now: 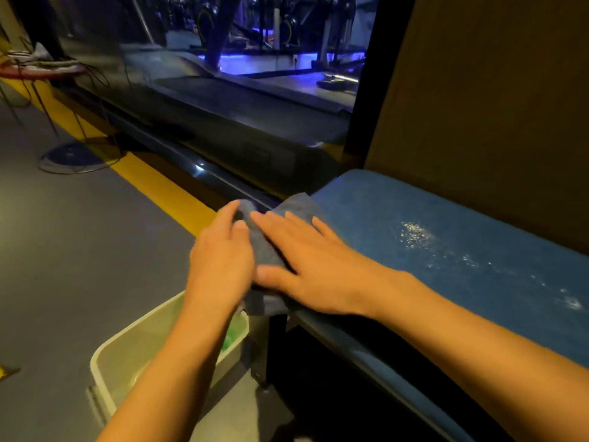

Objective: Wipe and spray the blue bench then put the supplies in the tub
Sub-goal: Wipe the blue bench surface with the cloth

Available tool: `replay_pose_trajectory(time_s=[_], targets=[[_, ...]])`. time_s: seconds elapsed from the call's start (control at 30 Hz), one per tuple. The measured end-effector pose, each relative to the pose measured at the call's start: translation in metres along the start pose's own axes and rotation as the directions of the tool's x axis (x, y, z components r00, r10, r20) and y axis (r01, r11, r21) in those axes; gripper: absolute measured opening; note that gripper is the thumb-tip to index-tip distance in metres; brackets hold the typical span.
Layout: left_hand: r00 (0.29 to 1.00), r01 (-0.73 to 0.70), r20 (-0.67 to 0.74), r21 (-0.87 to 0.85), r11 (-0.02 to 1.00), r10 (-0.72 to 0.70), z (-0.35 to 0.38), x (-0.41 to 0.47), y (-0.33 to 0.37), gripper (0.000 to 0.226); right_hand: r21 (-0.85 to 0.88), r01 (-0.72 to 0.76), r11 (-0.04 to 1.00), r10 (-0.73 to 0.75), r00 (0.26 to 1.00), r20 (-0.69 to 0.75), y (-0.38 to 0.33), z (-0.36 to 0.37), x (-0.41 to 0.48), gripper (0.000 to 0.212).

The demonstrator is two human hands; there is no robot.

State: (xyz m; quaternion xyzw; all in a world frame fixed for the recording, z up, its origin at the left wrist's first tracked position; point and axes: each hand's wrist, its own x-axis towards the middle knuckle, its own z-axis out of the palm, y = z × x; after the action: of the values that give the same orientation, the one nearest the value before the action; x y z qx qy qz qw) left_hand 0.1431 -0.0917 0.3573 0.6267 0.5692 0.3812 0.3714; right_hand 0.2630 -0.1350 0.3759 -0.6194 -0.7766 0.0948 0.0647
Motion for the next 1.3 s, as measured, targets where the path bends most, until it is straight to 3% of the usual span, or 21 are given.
replay_pose_trajectory(time_s=[0.07, 0.13, 0.33, 0.43, 0.53, 0.6, 0.67, 0.73, 0.87, 1.03, 1.3], targets=[[0.995, 0.046, -0.089, -0.075, 0.996, -0.053, 0.000, 0.001, -0.010, 0.038, -0.087, 0.044, 0.995, -0.035, 0.994, 0.103, 0.003, 0.006, 0.002, 0.077], [0.984, 0.038, -0.173, -0.086, 0.996, -0.052, 0.007, -0.004, -0.012, 0.036, -0.164, 0.044, 0.986, -0.031, 0.996, 0.083, 0.005, 0.009, 0.009, 0.073], [0.934, -0.253, -0.269, -0.041, 0.966, 0.233, 0.043, -0.037, 0.010, 0.046, -0.132, -0.071, 0.989, 0.081, 0.994, 0.077, 0.017, 0.003, 0.047, 0.052], [0.935, -0.291, -0.202, 0.026, 0.956, 0.290, 0.055, -0.048, 0.015, 0.055, -0.067, -0.132, 0.989, 0.134, 0.991, 0.022, 0.036, -0.004, 0.069, 0.042], [0.969, -0.248, 0.059, 0.262, 0.933, 0.241, 0.069, -0.051, 0.015, 0.059, -0.053, -0.238, 0.970, 0.237, 0.971, -0.038, 0.067, -0.009, 0.085, 0.044], [0.955, -0.279, 0.240, 0.539, 0.795, 0.173, 0.076, -0.050, 0.011, 0.061, -0.053, -0.299, 0.953, 0.295, 0.952, -0.076, 0.088, -0.012, 0.091, 0.046], [0.946, -0.297, 0.303, 0.661, 0.689, 0.117, 0.078, -0.049, 0.013, 0.062, -0.050, -0.355, 0.934, 0.350, 0.933, -0.089, 0.110, -0.017, 0.094, 0.048], [0.948, -0.299, 0.293, 0.688, 0.662, 0.124, 0.078, -0.049, 0.009, 0.063, -0.037, -0.402, 0.915, 0.399, 0.915, -0.068, 0.130, -0.024, 0.096, 0.054], [0.920, -0.376, 0.203, 0.699, 0.609, 0.334, 0.083, -0.046, -0.003, 0.057, 0.071, -0.438, 0.896, 0.441, 0.898, -0.016, 0.165, -0.045, 0.084, 0.055], [0.904, -0.401, 0.202, 0.703, 0.587, 0.376, 0.086, -0.046, -0.009, 0.055, 0.142, -0.491, 0.860, 0.488, 0.871, 0.056, 0.203, -0.063, 0.047, 0.049], [0.923, -0.355, 0.159, 0.707, 0.611, 0.351, 0.088, -0.049, -0.006, 0.056, 0.146, -0.475, 0.868, 0.479, 0.878, 0.008, 0.189, -0.054, -0.001, 0.045]])
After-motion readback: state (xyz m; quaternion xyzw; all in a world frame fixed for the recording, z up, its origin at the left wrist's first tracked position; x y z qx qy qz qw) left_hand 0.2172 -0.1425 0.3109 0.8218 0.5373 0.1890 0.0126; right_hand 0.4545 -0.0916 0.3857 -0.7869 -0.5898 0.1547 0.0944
